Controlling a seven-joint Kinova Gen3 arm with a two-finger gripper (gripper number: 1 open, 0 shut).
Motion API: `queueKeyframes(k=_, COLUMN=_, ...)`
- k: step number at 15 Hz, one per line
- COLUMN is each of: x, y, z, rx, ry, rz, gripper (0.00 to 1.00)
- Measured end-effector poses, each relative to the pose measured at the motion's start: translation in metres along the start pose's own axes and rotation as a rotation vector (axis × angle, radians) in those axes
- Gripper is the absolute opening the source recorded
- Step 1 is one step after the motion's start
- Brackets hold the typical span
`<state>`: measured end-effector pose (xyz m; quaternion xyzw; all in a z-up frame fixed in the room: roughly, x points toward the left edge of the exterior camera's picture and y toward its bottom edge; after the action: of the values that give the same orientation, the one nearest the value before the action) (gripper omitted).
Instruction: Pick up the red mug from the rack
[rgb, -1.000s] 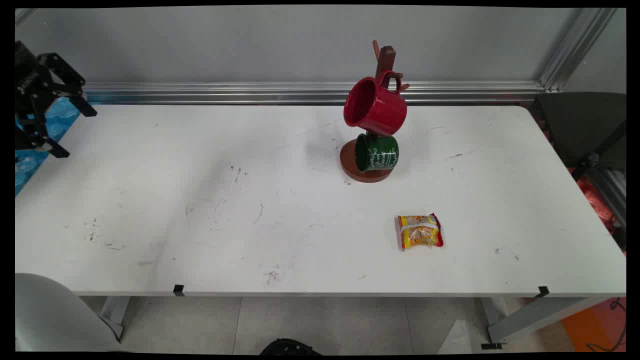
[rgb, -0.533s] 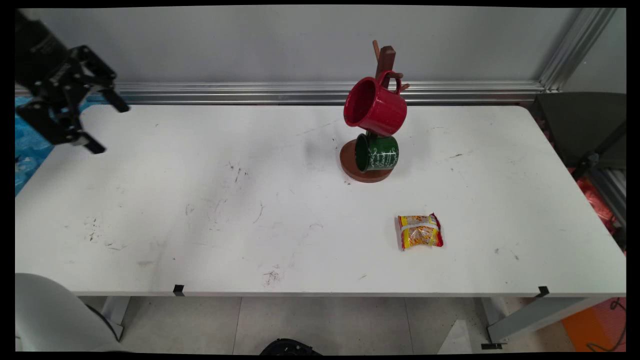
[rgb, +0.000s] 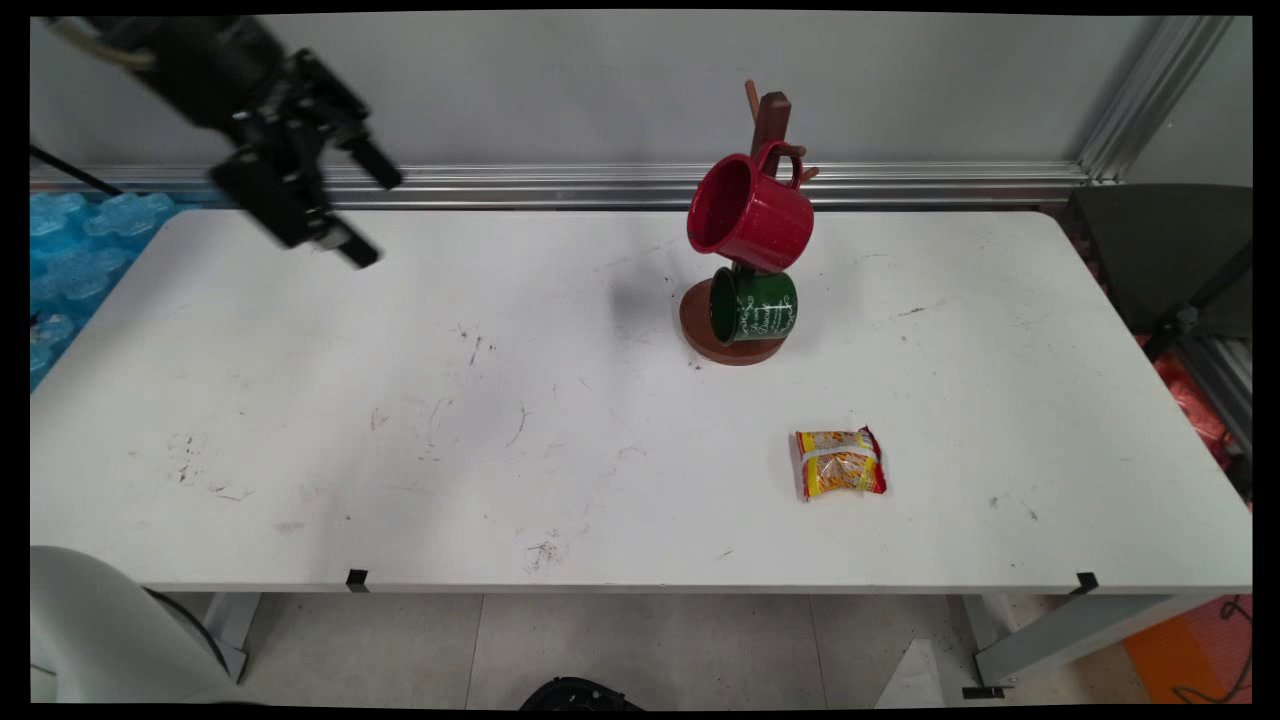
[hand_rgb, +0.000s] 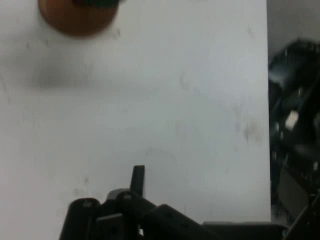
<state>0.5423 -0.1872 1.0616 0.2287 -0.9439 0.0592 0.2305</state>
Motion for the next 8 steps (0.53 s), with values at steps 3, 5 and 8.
queueKeyframes(k=3, x=0.029, y=-0.006, z=0.016, rx=-0.001, ry=0.07, rz=-0.063, gripper=1.0)
queueKeyframes(k=5, x=0.046, y=-0.011, z=0.028, rx=0.0, ry=0.109, rz=-0.1, gripper=1.0)
queueKeyframes(k=8, x=0.069, y=-0.021, z=0.049, rx=0.001, ry=0.164, rz=-0.163, gripper=1.0)
